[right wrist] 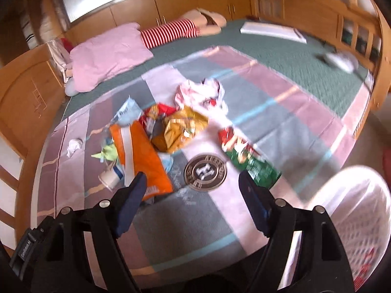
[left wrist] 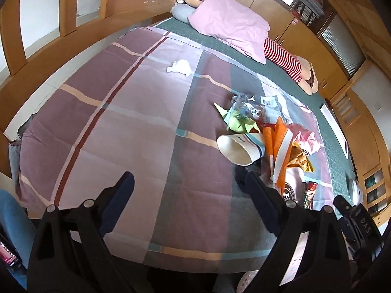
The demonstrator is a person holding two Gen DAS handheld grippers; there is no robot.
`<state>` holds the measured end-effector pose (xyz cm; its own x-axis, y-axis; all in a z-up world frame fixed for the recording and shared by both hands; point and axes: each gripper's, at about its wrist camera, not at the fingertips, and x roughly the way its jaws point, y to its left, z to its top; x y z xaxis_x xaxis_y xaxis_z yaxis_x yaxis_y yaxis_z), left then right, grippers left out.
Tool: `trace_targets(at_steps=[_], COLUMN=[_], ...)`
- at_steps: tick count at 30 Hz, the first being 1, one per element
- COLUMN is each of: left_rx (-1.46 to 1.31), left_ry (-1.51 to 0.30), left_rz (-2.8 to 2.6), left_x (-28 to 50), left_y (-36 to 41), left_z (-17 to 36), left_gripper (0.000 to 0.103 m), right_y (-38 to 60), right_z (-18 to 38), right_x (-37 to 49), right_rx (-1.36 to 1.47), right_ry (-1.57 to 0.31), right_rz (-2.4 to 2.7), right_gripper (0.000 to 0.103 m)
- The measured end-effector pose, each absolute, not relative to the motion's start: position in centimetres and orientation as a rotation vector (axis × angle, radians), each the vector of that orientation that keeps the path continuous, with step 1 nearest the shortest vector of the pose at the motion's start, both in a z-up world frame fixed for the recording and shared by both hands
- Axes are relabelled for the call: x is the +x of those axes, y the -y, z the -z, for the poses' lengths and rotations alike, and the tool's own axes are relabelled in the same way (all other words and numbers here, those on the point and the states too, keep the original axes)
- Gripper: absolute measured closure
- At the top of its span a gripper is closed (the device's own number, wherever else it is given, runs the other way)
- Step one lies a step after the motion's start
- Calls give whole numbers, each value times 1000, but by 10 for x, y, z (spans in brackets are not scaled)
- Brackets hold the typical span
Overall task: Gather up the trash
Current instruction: 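Reach the right tool toward the orange snack bag and grasp it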
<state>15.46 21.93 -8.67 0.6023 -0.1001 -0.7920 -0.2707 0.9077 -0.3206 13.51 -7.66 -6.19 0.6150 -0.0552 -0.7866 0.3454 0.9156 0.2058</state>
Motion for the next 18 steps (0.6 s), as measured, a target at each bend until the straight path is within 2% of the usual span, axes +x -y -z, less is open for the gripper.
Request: trace_targets(at_steps=[12, 18], left_rx=[-433, -457], left_ry=[-914, -905], left_rz=[-168, -205], left_x=[136, 131], left_y=[-254, -272], left_z=[87, 87], left_gripper=[9, 9], right_y=[6, -3], right_z=[88, 74], right_x=[122, 118], right_rx=[308, 269], right_ry=[-871, -757], right_rz=[221, 209], right_gripper=[26, 26])
